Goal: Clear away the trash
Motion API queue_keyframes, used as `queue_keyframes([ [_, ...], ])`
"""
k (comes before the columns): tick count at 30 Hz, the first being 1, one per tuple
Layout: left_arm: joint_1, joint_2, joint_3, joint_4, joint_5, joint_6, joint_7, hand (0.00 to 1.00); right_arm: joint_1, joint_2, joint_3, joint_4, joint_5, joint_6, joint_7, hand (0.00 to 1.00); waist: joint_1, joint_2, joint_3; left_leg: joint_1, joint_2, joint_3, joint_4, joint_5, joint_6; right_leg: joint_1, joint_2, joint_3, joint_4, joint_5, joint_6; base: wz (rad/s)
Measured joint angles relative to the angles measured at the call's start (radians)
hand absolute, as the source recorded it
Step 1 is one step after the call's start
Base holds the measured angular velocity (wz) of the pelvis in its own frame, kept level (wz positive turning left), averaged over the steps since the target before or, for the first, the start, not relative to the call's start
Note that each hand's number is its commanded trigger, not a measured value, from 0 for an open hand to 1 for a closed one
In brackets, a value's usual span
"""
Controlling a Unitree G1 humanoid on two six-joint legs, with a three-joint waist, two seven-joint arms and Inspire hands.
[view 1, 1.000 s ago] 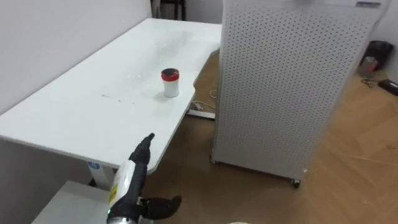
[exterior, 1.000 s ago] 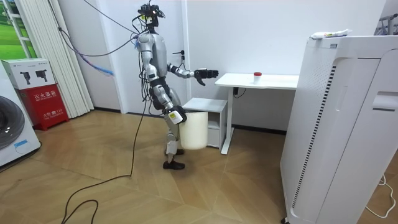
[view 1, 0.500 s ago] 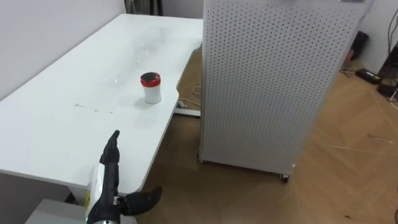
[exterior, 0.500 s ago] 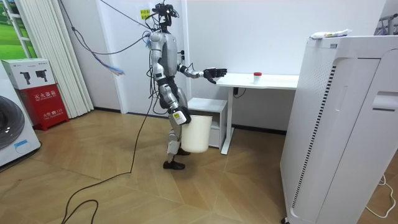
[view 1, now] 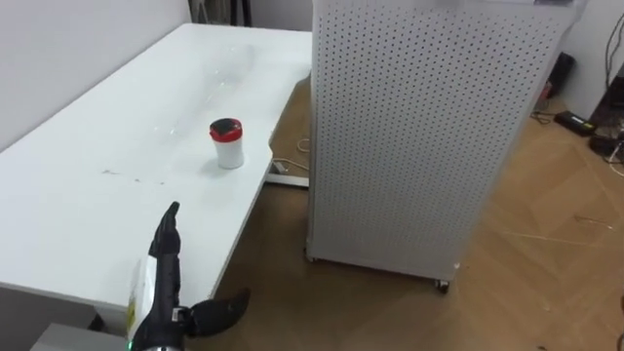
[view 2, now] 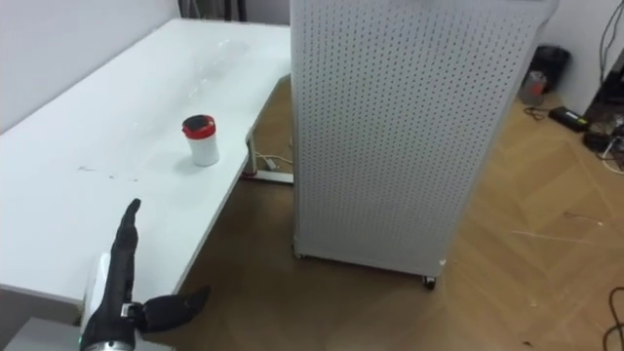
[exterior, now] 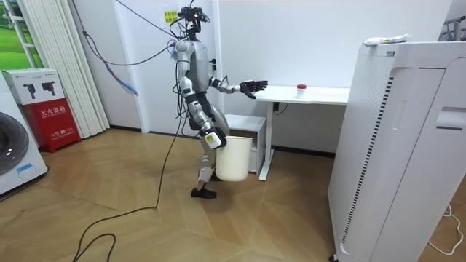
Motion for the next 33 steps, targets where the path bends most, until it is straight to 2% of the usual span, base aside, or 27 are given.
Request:
queue_keyframes([
  [2,0.001,-0.01,-0.001,0.001,-0.031,0.0,-0.006,0.0,0.0,-0.006,0.004,0.0,0.01,0.001,-0.003,1.0,-0.009,-0.001,-0.0034,-0.054,-0.033,0.0,-0.05,-0.008,0.01,0.005,-0.002,0.007,0.008,-0.013,-0.002,0.09],
  [3,0.002,-0.014,-0.001,0.006,-0.032,0.0,-0.006,0.0,0.0,-0.01,0.003,0.0,0.024,0.003,-0.004,1.0,-0.004,-0.001,-0.0037,-0.084,-0.059,0.0,-0.135,-0.005,0.007,0.006,-0.011,0.007,0.009,-0.018,-0.005,-0.21],
  [4,0.002,-0.014,0.001,0.01,-0.035,0.0,-0.006,0.0,0.0,-0.011,0.005,0.0,0.025,0.003,-0.004,1.0,0.012,-0.001,-0.0039,-0.101,-0.086,-0.006,-0.269,0.013,-0.003,0.01,-0.018,0.015,0.007,-0.027,-0.003,-0.26],
  [5,0.002,-0.014,0.006,0.01,-0.036,-0.001,-0.006,0.0,0.001,-0.01,0.013,-0.001,0.032,0.004,-0.006,1.0,0.013,0.0,-0.0043,-0.111,-0.104,-0.008,-0.412,0.053,-0.003,0.018,-0.018,0.015,0.003,-0.04,0.001,-0.18],
  [6,0.002,-0.014,0.009,0.01,-0.037,-0.001,-0.006,0.0,0.001,-0.007,0.015,-0.002,0.034,0.005,-0.009,1.0,0.015,-0.002,-0.0033,-0.115,-0.11,-0.008,-0.455,0.099,0.009,0.025,-0.019,0.016,0.003,-0.047,0.001,-0.04],
  [7,0.008,-0.016,0.015,0.012,-0.036,-0.001,-0.006,0.0,0.002,-0.004,0.02,-0.002,0.036,0.009,-0.013,1.0,0.019,-0.007,-0.0087,-0.109,-0.121,-0.008,-0.505,0.166,0.021,0.037,-0.028,0.021,-0.004,-0.063,0.008,0.0],
  [8,0.01,-0.017,0.017,0.013,-0.027,-0.001,-0.007,0.0,0.0,-0.007,0.022,-0.002,0.034,0.017,-0.015,1.0,0.022,-0.012,-0.0146,-0.09,-0.139,-0.005,-0.525,0.202,0.051,0.046,-0.041,0.025,-0.021,-0.073,0.018,0.0],
  [10,0.014,-0.018,0.015,0.011,-0.018,-0.004,-0.004,0.0,0.0,-0.01,0.022,-0.003,0.033,0.021,-0.017,1.0,0.037,-0.027,-0.0161,-0.079,-0.159,0.003,-0.52,0.224,0.087,0.067,-0.065,0.023,-0.055,-0.08,0.032,-0.12],
  [11,0.017,-0.017,0.015,0.007,-0.019,-0.011,0.0,0.0,-0.001,-0.011,0.022,-0.005,0.031,0.022,-0.018,1.0,0.04,-0.03,-0.0157,-0.079,-0.166,0.004,-0.507,0.218,0.089,0.077,-0.074,0.01,-0.065,-0.081,0.037,-0.11],
  [13,0.019,-0.021,0.015,0.007,-0.029,-0.022,-0.016,0.0,-0.001,-0.022,0.022,-0.008,0.016,0.022,-0.019,1.0,0.049,-0.031,-0.0159,-0.076,-0.186,0.028,-0.448,0.157,0.107,0.102,-0.113,-0.021,-0.048,-0.098,0.072,-0.02],
  [14,0.019,-0.021,0.015,0.007,-0.028,-0.023,-0.025,0.0,-0.002,-0.023,0.022,-0.009,0.016,0.022,-0.019,1.0,0.059,-0.029,-0.0157,-0.075,-0.186,0.037,-0.431,0.139,0.11,0.1,-0.12,-0.02,-0.027,-0.104,0.083,-0.17],
  [16,0.012,-0.021,0.015,0.008,-0.031,-0.024,-0.044,0.0,-0.009,-0.016,0.022,-0.026,0.015,0.023,-0.02,1.0,0.062,-0.032,-0.0132,-0.065,-0.201,0.052,-0.372,0.079,0.123,0.089,-0.156,-0.072,0.096,-0.115,0.105,-0.09],
  [17,0.006,-0.021,0.013,0.009,-0.033,-0.024,-0.049,0.0,-0.01,-0.015,0.022,-0.039,0.016,0.023,-0.021,1.0,0.061,-0.037,-0.0106,-0.059,-0.208,0.054,-0.364,0.066,0.126,0.076,-0.17,-0.081,0.143,-0.115,0.108,0.11],
  [18,-0.003,-0.024,0.009,0.009,-0.035,-0.025,-0.058,0.0,-0.014,-0.016,0.023,-0.051,0.018,0.022,-0.02,1.0,0.057,-0.041,-0.0066,-0.05,-0.219,0.055,-0.352,0.041,0.133,0.046,-0.192,-0.094,0.245,-0.102,0.134,0.11],
  [19,-0.006,-0.032,0.003,0.009,-0.028,-0.028,-0.068,0.0,-0.017,-0.02,0.022,-0.051,0.02,0.021,-0.02,1.0,0.059,-0.041,-0.0062,-0.04,-0.224,0.055,-0.336,0.015,0.14,0.018,-0.209,-0.108,0.335,-0.072,0.174,0.1],
  [20,-0.004,-0.033,-0.008,0.007,-0.028,-0.031,-0.068,0.0,-0.017,-0.021,0.021,-0.051,0.022,0.02,-0.02,1.0,0.06,-0.039,-0.0064,-0.036,-0.223,0.054,-0.327,0.004,0.144,0.004,-0.217,-0.117,0.374,-0.05,0.189,0.03],
  [21,-0.001,-0.031,-0.029,0.007,-0.028,-0.039,-0.069,0.0,-0.017,-0.023,0.021,-0.054,0.021,0.02,-0.023,1.0,0.068,-0.034,-0.0047,-0.021,-0.223,0.051,-0.322,-0.014,0.147,-0.028,-0.226,-0.124,0.44,0.002,0.198,0.0],
  [22,0.004,-0.031,-0.045,0.007,-0.028,-0.042,-0.07,0.0,-0.019,-0.023,0.021,-0.056,0.02,0.019,-0.027,1.0,0.07,-0.024,-0.0034,-0.004,-0.222,0.038,-0.329,-0.022,0.15,-0.045,-0.226,-0.126,0.482,0.058,0.198,0.06],
  [23,0.004,-0.031,-0.054,0.007,-0.028,-0.042,-0.07,0.0,-0.019,-0.024,0.02,-0.057,0.021,0.019,-0.03,1.0,0.07,-0.018,-0.0021,0.002,-0.221,0.027,-0.334,-0.024,0.15,-0.05,-0.227,-0.134,0.492,0.071,0.202,0.05],
  [24,0.003,-0.032,-0.059,0.006,-0.029,-0.042,-0.07,0.0,-0.029,-0.027,0.019,-0.059,0.023,0.019,-0.031,1.0,0.074,-0.013,-0.0023,0.008,-0.219,0.022,-0.348,-0.025,0.15,-0.085,-0.242,-0.138,0.5,0.064,0.204,0.0],
  [26,0.002,-0.03,-0.059,0.007,-0.028,-0.042,-0.07,0.0,-0.036,-0.028,0.022,-0.064,0.029,0.019,-0.025,1.0,0.074,-0.008,-0.0026,0.023,-0.215,0.018,-0.377,-0.026,0.152,-0.151,-0.275,-0.136,0.49,0.021,0.198,-0.06],
  [28,0.003,-0.026,-0.052,0.007,-0.029,-0.042,-0.067,0.0,-0.031,-0.024,0.039,-0.062,0.029,0.019,-0.018,1.0,0.076,0.004,-0.0026,0.054,-0.18,0.01,-0.406,-0.024,0.138,-0.224,-0.277,-0.127,0.37,-0.01,0.197,-0.02],
  [29,0.004,-0.022,-0.049,0.007,-0.031,-0.042,-0.063,0.0,-0.029,-0.022,0.046,-0.063,0.029,0.019,-0.017,1.0,0.074,0.003,-0.0031,0.061,-0.173,0.006,-0.413,-0.024,0.131,-0.229,-0.275,-0.127,0.305,-0.009,0.197,0.12],
  [30,0.003,-0.014,-0.039,0.008,-0.029,-0.042,-0.056,0.0,-0.031,-0.018,0.051,-0.064,0.028,0.019,-0.012,1.0,0.06,0.003,-0.0034,0.067,-0.165,-0.021,-0.414,-0.027,0.113,-0.232,-0.266,-0.127,0.16,0.002,0.199,0.39],
  [31,0.004,-0.002,-0.032,0.009,-0.029,-0.042,-0.051,0.0,-0.031,-0.017,0.051,-0.067,0.025,0.018,-0.008,1.0,0.049,0.002,-0.0047,0.069,-0.157,-0.042,-0.412,-0.027,0.095,-0.231,-0.258,-0.125,0.059,0.065,0.2,0.51],
  [32,0.007,0.002,-0.031,0.012,-0.029,-0.041,-0.046,0.0,-0.029,-0.018,0.051,-0.067,0.022,0.018,-0.009,1.0,0.04,0.004,-0.0068,0.072,-0.153,-0.058,-0.409,-0.028,0.082,-0.225,-0.251,-0.122,0.03,0.105,0.202,0.47],
  [33,0.015,0.005,-0.029,0.014,-0.03,-0.041,-0.039,0.0,-0.026,-0.022,0.05,-0.06,0.015,0.018,-0.008,1.0,0.035,0.012,-0.015,0.079,-0.134,-0.07,-0.409,-0.03,0.06,-0.195,-0.225,-0.136,-0.01,0.138,0.188,0.22],
])
